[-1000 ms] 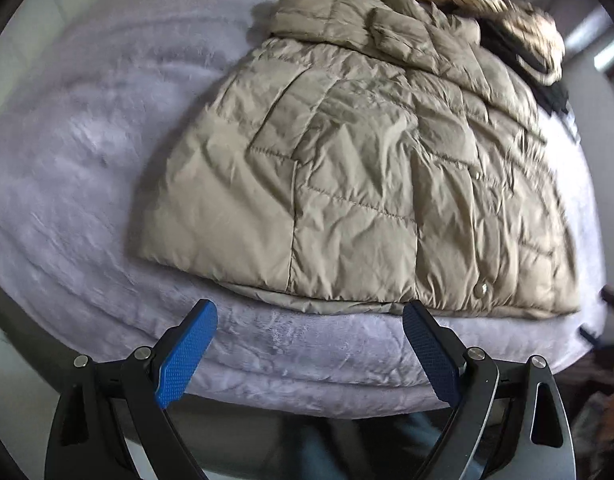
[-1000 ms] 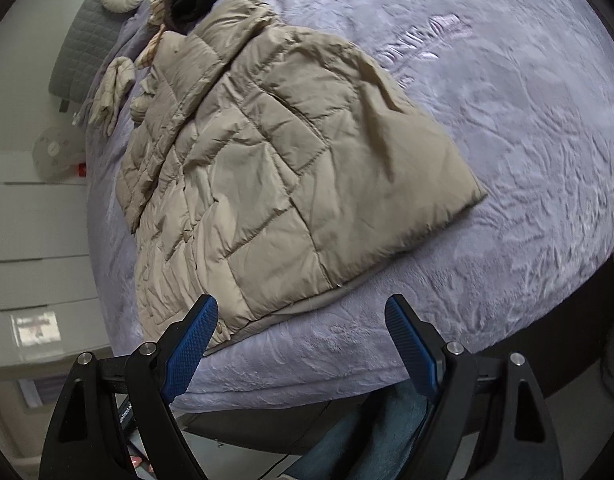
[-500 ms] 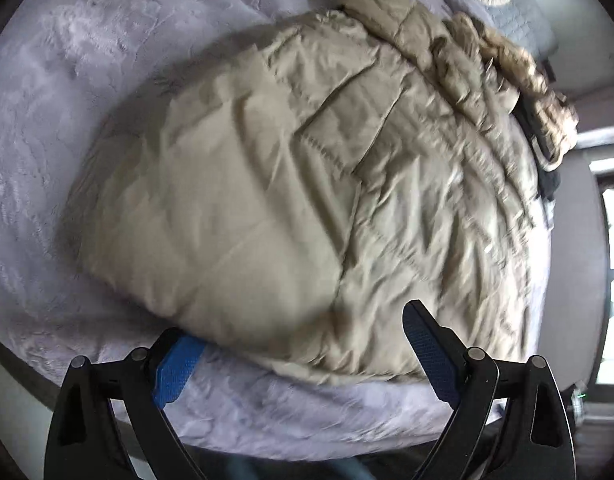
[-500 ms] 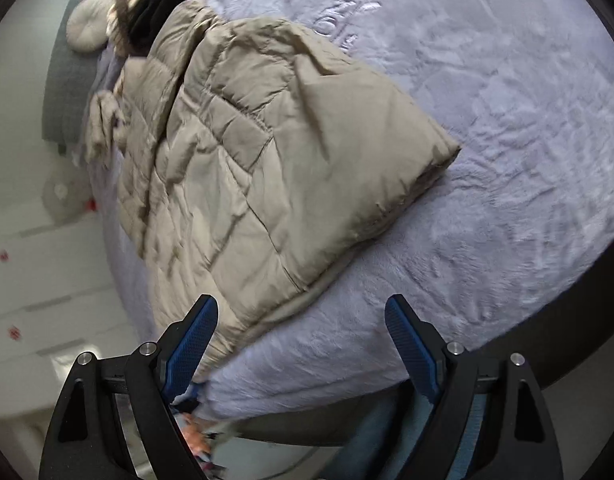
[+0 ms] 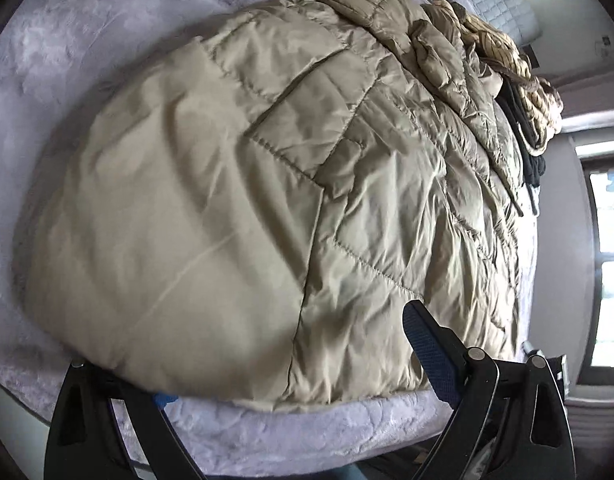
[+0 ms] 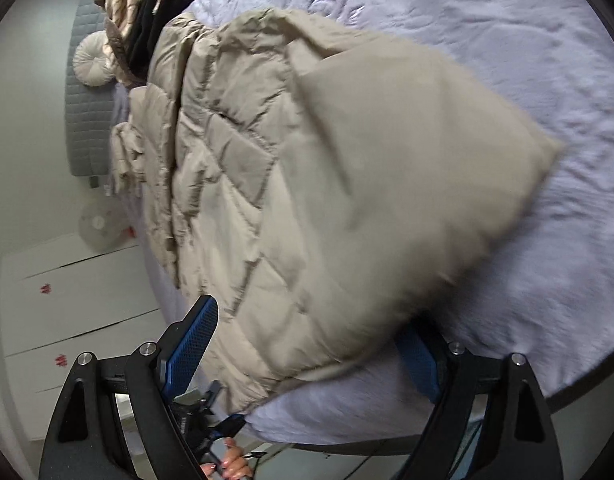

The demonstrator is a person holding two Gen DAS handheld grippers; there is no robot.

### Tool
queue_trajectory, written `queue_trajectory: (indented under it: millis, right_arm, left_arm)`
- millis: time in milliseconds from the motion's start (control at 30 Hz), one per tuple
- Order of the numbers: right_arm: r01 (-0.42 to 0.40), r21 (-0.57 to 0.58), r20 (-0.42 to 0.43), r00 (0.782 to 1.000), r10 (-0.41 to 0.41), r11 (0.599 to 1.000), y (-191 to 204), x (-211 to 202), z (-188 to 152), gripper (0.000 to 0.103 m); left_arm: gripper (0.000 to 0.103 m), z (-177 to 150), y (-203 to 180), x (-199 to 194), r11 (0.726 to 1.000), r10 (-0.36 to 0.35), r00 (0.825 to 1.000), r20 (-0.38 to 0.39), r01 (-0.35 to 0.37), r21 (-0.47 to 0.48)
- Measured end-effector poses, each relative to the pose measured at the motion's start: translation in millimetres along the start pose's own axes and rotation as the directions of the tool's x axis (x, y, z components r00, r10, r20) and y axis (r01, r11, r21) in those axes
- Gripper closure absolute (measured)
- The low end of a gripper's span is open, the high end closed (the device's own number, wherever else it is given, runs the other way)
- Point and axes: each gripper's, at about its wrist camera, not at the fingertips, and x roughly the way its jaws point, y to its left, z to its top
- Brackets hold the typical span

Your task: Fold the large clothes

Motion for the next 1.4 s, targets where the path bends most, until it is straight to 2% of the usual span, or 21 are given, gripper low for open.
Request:
queue_trajectory:
  millis: [67, 133, 167, 200, 233, 267, 300, 333, 367, 433, 600, 767, 900, 1067, 1233, 1400]
  right_arm:
    - [-0.022, 0.01, -0.004, 1.0, 0.022, 1.0, 1.9, 4.6, 1.3, 0.015]
    - [-0.054, 0.01, -0.016, 0.998, 0.054, 0.999, 3.4, 7.2, 2.9, 0.015]
    - [-0.055, 0.013, -0.022, 0.998, 0.055, 0.998, 3.9, 8.0, 3.7, 0.015]
    - [-0.048, 0.022, -0.026, 0.998, 0.049, 0.999, 4.1, 8.4, 4.9, 0.017]
    - [-0.05, 0.035, -0.033, 0.998, 0.051, 0.998, 3.9, 8.8, 6.8, 0.026]
    - [-0.055, 0.048, -0.038, 0.998, 0.057, 0.997, 3.6, 9.6, 8.8, 0.047]
    - [-0.052, 0.068, -0.047, 0.997, 0.055, 0.996, 2.7, 10.0, 12.0, 0.061]
    - [-0.041, 0.076, -0.056, 0.997, 0.045, 0.996, 1.1, 6.7, 15.2, 0.09]
    - [-0.038, 0.079, -0.064, 0.997, 0.043, 0.996, 2.6, 7.1, 18.2, 0.092]
    - [-0.049, 0.044, -0.078, 0.996, 0.053, 0.998, 13.3, 3.7, 23.5, 0.094]
    - [-0.091, -0.149, -0.105, 0.992, 0.076, 0.985, 76.0, -13.2, 47.9, 0.094]
    - [-0.128, -0.319, -0.111, 0.989, 0.097, 0.939, 156.9, -19.2, 86.0, 0.094]
    - [-0.126, -0.425, -0.101, 0.991, 0.092, 0.896, 215.8, -10.5, 118.1, 0.094]
    - [-0.089, -0.489, -0.067, 0.996, 0.065, 0.868, 271.5, 15.3, 157.1, 0.094]
    - [-0.033, -0.436, -0.031, 0.999, 0.021, 0.9, 290.5, 63.6, 197.1, 0.094]
    - [0.022, -0.395, 0.005, 1.0, -0.022, 0.919, 296.1, 102.6, 219.9, 0.094]
  left_arm:
    - [0.033, -0.1, -3.3, -2.4, 1.0, 0.023, 1.0, 0.007, -0.023, 0.019]
    - [0.076, 2.1, -2.6, -3.5, 0.999, 0.023, 1.0, -0.005, -0.023, 0.035]
    - [0.083, 4.2, -1.7, -6.1, 0.999, 0.005, 1.0, -0.004, -0.004, 0.037]
    - [0.086, 5.3, 0.4, -10.1, 0.999, -0.006, 1.0, 0.0, 0.006, 0.037]
    - [0.088, 6.9, 0.3, -14.3, 0.999, -0.015, 1.0, 0.005, 0.014, 0.038]
    - [0.09, 8.6, -1.4, -19.3, 0.999, -0.026, 1.0, 0.013, 0.025, 0.042]
    - [0.09, 10.5, -4.4, -25.9, 0.998, -0.036, 0.999, 0.021, 0.034, 0.051]
    - [0.09, 12.4, -7.5, -31.5, 0.997, -0.041, 0.999, 0.028, 0.04, 0.059]
    - [0.09, 14.8, -11.1, -37.1, 0.997, -0.048, 0.998, 0.033, 0.045, 0.067]
    - [0.09, 21.7, -20.6, -49.4, 0.995, -0.053, 0.998, 0.045, 0.049, 0.085]
    - [0.09, 51.9, -55.9, -80.8, 0.993, -0.057, 0.992, 0.112, 0.044, 0.113]
    - [0.09, 98.3, -98.4, -106.2, 0.991, -0.055, 0.976, 0.211, 0.028, 0.132]
    - [0.09, 146.2, -129.2, -114.9, 0.986, -0.068, 0.959, 0.276, 0.023, 0.164]
    - [0.089, 210.4, -151.0, -94.5, 0.977, -0.043, 0.959, 0.279, -0.018, 0.213]
    - [0.089, 277.6, -153.2, -49.5, 0.978, -0.02, 0.973, 0.232, -0.03, 0.208]
    - [0.089, 317.8, -153.6, -7.8, 0.97, 0.036, 0.987, 0.155, -0.071, 0.232]
